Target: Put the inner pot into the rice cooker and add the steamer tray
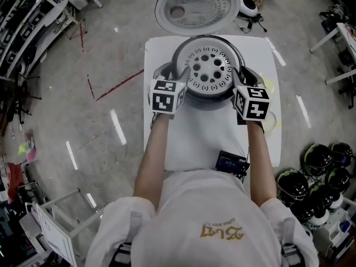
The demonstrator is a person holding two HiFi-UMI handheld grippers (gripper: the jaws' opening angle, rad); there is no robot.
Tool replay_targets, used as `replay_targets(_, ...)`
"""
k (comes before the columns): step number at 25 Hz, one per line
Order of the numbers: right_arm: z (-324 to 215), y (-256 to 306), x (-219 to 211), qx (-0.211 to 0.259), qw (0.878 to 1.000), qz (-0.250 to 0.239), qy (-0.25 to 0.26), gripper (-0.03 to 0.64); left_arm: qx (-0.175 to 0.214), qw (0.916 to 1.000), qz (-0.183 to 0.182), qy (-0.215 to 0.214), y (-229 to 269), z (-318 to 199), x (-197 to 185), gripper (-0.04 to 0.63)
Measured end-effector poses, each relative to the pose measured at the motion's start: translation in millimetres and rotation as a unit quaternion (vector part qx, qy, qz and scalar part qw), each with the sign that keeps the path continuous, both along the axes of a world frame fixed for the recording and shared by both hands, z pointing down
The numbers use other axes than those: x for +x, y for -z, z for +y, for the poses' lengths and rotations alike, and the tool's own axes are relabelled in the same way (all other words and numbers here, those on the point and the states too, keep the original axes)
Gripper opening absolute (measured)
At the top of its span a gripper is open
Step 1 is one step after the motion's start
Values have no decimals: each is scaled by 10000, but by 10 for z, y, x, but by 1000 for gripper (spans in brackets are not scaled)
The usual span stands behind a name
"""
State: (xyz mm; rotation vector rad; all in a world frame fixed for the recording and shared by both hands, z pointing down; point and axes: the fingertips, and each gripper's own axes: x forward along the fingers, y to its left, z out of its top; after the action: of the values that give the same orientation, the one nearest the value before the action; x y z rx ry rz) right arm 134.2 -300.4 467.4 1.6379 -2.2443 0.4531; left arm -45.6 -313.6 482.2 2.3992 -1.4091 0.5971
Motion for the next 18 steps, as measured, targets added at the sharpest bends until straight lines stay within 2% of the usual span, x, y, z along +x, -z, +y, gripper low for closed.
replay_targets(9, 317, 130, 6, 148, 9982, -542, -226, 83, 99, 9989, 435, 135, 147, 178, -95, 166)
replay_targets(13, 528, 191, -63, 244, 9960, -826, -237, 62, 117, 9976, 685, 48, 203, 346, -106, 152)
replay_targets(18, 811, 218, -119, 268, 9941, -981, -386, 31, 194, 9946, 1017, -65, 308, 596, -144, 99)
